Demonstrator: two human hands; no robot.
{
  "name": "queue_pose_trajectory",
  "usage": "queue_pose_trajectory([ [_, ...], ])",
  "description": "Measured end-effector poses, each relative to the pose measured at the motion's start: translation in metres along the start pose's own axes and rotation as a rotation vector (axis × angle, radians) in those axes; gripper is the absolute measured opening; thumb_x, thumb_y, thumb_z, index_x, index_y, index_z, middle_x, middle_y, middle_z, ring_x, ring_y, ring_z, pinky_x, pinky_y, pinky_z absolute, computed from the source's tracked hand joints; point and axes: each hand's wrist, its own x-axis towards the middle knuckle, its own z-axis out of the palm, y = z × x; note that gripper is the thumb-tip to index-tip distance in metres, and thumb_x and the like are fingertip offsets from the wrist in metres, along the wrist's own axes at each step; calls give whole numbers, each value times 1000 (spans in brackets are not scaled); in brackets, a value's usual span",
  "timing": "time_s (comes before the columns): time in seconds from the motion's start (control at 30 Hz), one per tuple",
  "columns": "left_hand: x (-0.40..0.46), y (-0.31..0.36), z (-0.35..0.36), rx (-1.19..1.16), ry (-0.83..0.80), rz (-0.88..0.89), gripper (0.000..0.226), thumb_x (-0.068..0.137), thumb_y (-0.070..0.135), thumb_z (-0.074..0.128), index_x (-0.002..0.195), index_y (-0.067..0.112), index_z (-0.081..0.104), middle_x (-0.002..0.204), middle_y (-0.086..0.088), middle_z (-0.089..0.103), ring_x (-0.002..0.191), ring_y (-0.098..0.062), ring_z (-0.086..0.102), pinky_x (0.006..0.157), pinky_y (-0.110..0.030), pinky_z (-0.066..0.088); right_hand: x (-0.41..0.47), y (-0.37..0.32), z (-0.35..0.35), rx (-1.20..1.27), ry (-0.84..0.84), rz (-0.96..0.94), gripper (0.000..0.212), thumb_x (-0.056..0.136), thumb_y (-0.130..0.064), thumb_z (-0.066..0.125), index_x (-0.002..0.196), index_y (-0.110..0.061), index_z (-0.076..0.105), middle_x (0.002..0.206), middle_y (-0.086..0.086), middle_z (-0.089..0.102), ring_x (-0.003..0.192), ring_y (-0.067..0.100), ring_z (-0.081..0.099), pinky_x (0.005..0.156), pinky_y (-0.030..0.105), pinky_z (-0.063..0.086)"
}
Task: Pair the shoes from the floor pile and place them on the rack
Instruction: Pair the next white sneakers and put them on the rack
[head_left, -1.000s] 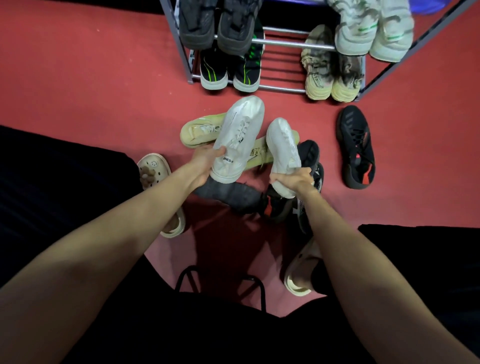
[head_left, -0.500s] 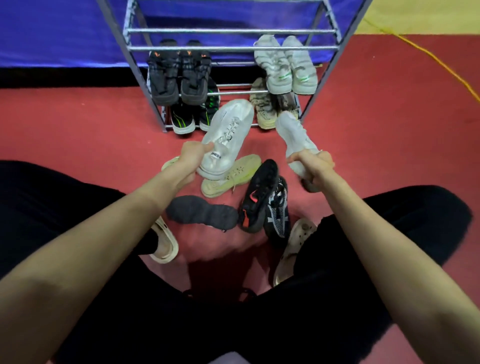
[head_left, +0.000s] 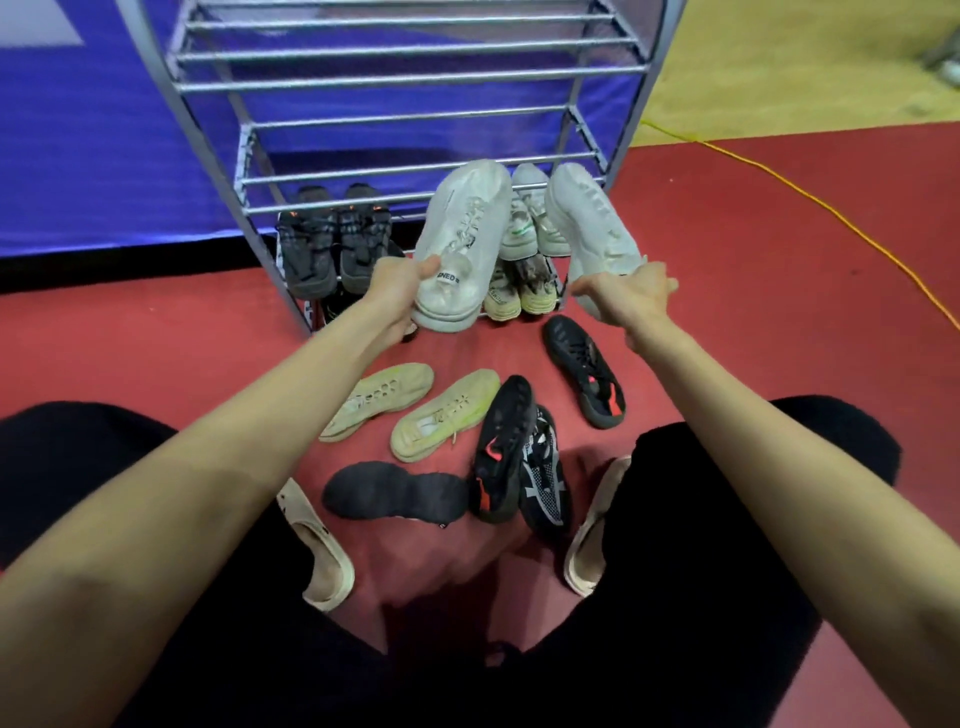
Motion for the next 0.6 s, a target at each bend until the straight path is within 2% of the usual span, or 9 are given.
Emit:
queue_pose_trajectory([
  [0.2, 38, 36, 37, -95, -9, -14, 36, 92, 6, 52, 125, -7, 56, 123, -19, 63, 112, -32, 62, 103, -44, 47, 38, -31, 10, -34, -3, -44, 99, 55, -34, 85, 133, 1, 34, 140, 20, 29, 125, 35, 44, 103, 36, 43],
  [0.4, 89, 62, 69, -153, -22, -25, 34, 93, 0, 45, 124, -10, 53, 115, -20, 63, 107, -33, 62, 101, -46, 47, 96, -61, 37, -54, 36, -188, 83, 60, -31, 81, 124, 2, 40, 131, 18, 35, 118, 37, 45, 104, 43, 41],
  [0.53, 132, 64, 84, -212, -35, 14, 25, 84, -6, 45, 105, -2, 59, 110, -19, 64, 112, -36, 59, 102, -50, 46, 130, -69, 62, -7, 73, -227, 79, 61, -28, 80, 123, 1, 40, 129, 16, 36, 118, 36, 45, 102, 41, 41],
  [0.6, 153, 63, 85, -259, -27, 25, 36, 73, -6, 51, 108, -6, 60, 113, -19, 65, 114, -38, 60, 102, -51, 46, 146, -69, 72, 45, 90, -207, 79, 62, -29, 80, 124, 1, 40, 130, 15, 36, 117, 35, 45, 96, 35, 41],
])
